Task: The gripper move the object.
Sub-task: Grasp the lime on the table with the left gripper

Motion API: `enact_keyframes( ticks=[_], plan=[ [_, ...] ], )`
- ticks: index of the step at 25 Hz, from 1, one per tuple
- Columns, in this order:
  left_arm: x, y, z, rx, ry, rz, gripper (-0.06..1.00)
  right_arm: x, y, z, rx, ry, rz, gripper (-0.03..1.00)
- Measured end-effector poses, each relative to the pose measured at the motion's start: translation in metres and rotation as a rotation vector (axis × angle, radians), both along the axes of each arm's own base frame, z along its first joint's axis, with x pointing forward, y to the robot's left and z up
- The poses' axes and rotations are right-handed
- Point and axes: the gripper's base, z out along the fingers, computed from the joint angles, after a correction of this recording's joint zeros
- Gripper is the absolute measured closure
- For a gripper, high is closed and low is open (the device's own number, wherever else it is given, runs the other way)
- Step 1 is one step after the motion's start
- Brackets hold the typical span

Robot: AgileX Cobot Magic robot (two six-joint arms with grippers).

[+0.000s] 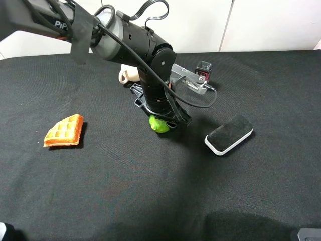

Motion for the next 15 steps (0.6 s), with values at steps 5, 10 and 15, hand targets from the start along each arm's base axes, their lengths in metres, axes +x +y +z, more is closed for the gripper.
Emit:
enact_keyframes(
  ticks=[5,10,15],
  plan=[
    [-0.0001,-0.0005,-0.0023,-0.003,0.005,0.003,0.23,0.0000,0.0000,0.0000,0.000,0.000,0.000,0.31],
    [-0.0005,-0.0010,-0.0052,-0.005,0.013,0.009,0.23,0.0000,0.0000,0.0000,0.000,0.000,0.000,0.31],
    [-0.0004,-0.0012,-0.0052,-0.008,0.012,0.009,0.25,0.0000,0.0000,0.0000,0.000,0.000,0.000,0.31]
  ],
)
